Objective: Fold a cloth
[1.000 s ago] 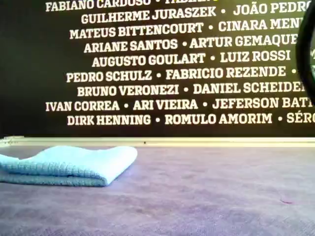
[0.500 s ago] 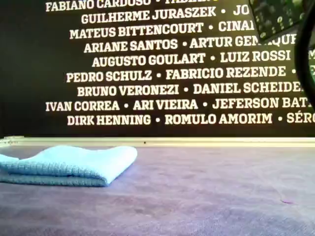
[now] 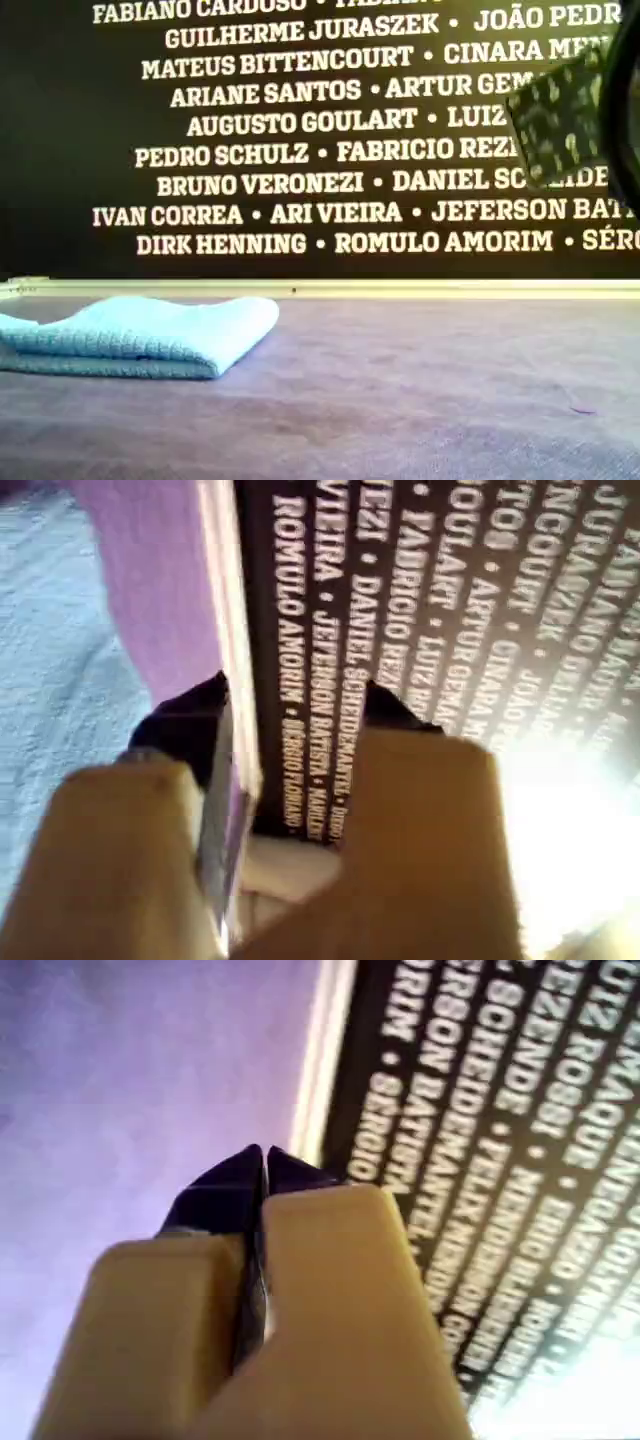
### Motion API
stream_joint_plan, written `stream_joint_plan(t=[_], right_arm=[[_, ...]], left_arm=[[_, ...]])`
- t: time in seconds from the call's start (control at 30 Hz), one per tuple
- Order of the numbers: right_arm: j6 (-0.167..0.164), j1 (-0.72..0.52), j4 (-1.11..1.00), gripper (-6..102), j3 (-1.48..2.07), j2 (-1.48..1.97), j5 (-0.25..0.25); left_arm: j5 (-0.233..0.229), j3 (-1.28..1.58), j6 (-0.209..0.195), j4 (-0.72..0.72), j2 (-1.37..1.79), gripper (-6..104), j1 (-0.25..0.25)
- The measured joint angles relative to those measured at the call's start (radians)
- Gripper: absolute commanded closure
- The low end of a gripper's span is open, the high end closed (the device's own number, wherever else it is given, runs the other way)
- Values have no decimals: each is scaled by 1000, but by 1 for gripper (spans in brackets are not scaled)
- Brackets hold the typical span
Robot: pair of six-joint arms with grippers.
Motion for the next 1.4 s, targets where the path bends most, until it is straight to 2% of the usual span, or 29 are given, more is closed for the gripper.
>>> stream_joint_plan(t=[0.2, 0.47, 0.6, 0.77, 0.93, 1.13, 1.3, 1.4], right_arm=[[-6, 0, -2, 95, 67, 0, 0], [-6, -8, 11, 95, 72, 0, 0], [-6, -9, 127, 95, 72, 0, 0], [-6, -9, 322, 95, 72, 0, 0], [-6, -34, 360, 95, 72, 0, 12], [-6, -71, 364, 95, 72, 0, 74], [-6, -71, 364, 95, 72, 0, 81], [-6, -71, 364, 95, 72, 0, 81]], left_arm=[[-11, 0, 0, 285, 0, 51, 74], [-3, 0, 0, 601, 5, 51, 97], [-3, 0, 0, 723, 5, 51, 97], [-3, 0, 5, 739, 6, 51, 97], [-3, 0, 8, 739, 6, 54, 97], [-3, 0, 8, 739, 6, 75, 97], [-3, 0, -5, 742, 6, 93, 97], [-3, 0, -5, 746, 6, 100, 97]])
